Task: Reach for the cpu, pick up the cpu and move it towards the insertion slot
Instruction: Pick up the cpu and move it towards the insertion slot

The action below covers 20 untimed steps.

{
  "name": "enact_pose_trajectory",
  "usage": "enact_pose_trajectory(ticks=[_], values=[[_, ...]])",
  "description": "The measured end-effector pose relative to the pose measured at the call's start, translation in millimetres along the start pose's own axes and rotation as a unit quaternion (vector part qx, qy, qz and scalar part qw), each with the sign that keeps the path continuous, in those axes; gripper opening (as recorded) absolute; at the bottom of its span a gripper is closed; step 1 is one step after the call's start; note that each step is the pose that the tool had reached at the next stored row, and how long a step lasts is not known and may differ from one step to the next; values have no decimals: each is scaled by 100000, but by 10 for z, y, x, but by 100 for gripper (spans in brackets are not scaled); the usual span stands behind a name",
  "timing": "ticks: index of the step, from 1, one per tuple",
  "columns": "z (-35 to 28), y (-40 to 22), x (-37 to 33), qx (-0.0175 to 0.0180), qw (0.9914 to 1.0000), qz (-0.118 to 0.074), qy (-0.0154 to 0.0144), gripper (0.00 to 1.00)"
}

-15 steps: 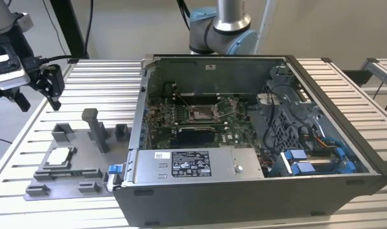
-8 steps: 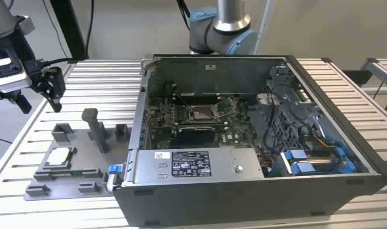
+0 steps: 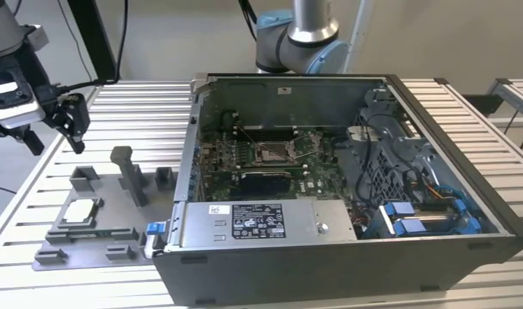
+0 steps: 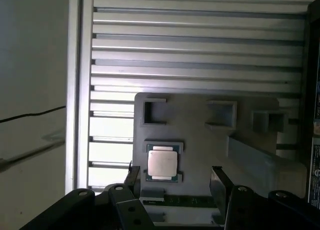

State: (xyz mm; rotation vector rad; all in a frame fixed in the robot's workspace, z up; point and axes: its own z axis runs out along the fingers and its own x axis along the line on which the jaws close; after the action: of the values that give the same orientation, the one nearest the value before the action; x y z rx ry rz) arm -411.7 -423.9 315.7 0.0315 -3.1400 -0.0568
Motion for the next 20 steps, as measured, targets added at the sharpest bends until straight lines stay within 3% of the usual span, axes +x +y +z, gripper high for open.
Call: enact_pose_trajectory(ticks=[20], values=[[337,-23,4,75,100000,8,0,100]])
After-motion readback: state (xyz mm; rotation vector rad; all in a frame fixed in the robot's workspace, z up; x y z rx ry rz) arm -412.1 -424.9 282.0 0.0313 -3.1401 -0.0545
